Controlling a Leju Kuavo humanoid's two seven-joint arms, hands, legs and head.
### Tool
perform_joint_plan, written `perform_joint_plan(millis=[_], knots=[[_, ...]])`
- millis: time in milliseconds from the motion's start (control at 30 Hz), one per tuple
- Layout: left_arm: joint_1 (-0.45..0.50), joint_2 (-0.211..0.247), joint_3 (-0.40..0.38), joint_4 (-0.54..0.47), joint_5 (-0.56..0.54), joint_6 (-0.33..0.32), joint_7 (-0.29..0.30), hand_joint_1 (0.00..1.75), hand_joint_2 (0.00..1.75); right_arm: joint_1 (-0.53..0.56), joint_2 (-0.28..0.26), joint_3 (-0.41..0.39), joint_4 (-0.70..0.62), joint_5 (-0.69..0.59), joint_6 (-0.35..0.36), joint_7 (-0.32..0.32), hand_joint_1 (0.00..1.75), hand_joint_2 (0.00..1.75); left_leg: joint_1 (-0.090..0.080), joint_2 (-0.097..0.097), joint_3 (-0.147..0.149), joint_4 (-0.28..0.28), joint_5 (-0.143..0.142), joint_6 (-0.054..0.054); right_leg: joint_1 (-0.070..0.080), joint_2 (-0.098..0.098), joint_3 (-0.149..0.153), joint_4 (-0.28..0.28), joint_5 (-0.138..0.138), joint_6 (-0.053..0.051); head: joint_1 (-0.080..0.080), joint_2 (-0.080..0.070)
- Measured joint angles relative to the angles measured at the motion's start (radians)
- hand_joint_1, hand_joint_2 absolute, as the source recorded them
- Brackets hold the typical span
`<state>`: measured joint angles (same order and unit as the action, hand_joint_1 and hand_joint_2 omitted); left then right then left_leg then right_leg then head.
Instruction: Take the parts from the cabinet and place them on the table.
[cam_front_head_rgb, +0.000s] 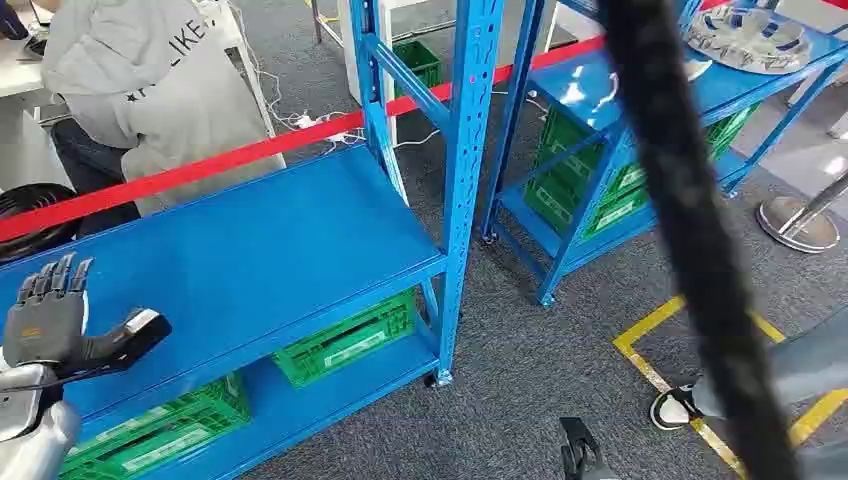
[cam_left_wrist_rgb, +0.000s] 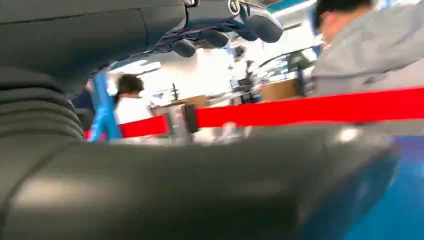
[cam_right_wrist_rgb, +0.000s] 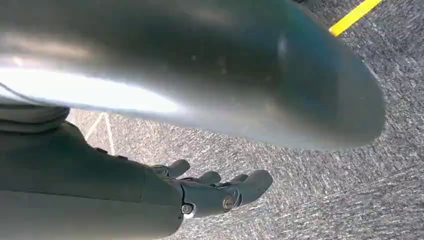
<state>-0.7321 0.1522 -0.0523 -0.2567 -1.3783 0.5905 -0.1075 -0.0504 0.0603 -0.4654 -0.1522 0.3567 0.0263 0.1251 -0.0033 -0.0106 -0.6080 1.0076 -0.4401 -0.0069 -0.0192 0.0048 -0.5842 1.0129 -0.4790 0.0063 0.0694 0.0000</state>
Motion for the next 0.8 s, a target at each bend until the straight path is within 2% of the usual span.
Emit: perform_joint_plan(millis=[133,267,367,433,467,600,800], knots=[[0.000,0.006,-0.009,0.000,-0.013,-0.008,0.025,0.00,0.00,-0.001,0.000,0.000,0.000,0.000,0.000,0.000,0.00,0.00,0.000,0.000,0.000,0.000,0.000,0.000,0.000,0.000,0.000,0.000,0.000,0.000,0.000,0.000],[0.000,0.016,-0.018,0.000,-0.032,-0.048,0.126,0.00,0.00,0.000,0.000,0.000,0.000,0.002,-0.008,0.006,0.00,0.00,0.000,0.000,0.000,0.000,0.000,0.000,0.000,0.000,0.000,0.000,0.000,0.000,0.000,0.000],[-0.001,0.031,-0.023,0.006,-0.048,-0.161,0.217,0.00,0.00,-0.001,0.001,0.000,0.000,0.008,-0.010,0.014,0.00,0.00,0.000,0.001,0.000,0.000,0.000,0.000,0.000,0.000,0.000,0.000,0.000,0.000,0.000,0.000],[-0.001,0.043,-0.025,0.011,-0.054,-0.307,0.273,0.00,0.00,-0.001,0.002,0.000,0.000,0.016,-0.009,0.016,0.00,0.00,0.000,0.001,0.000,0.000,0.000,0.000,0.000,0.000,0.000,0.000,0.000,0.000,0.000,0.000],[0.000,0.052,-0.026,0.013,-0.057,-0.358,0.286,0.00,0.00,-0.001,0.002,0.000,0.000,0.019,-0.009,0.016,0.00,0.00,0.000,0.001,0.000,0.000,0.000,0.000,0.000,0.000,0.000,0.000,0.000,0.000,0.000,0.000],[0.003,0.076,-0.026,0.021,-0.055,-0.453,0.306,0.00,0.00,-0.002,0.002,0.000,0.000,0.021,-0.006,0.016,0.00,0.00,0.001,0.001,0.000,0.000,0.000,0.000,0.001,0.000,0.000,0.000,0.000,0.000,0.000,0.000],[0.004,0.107,-0.026,0.026,-0.035,-0.549,0.316,0.00,0.00,-0.002,0.002,0.000,0.000,0.032,0.001,0.017,0.00,0.00,0.001,0.001,0.000,0.000,0.000,0.000,0.001,0.000,0.001,0.000,0.000,0.000,0.000,0.000]])
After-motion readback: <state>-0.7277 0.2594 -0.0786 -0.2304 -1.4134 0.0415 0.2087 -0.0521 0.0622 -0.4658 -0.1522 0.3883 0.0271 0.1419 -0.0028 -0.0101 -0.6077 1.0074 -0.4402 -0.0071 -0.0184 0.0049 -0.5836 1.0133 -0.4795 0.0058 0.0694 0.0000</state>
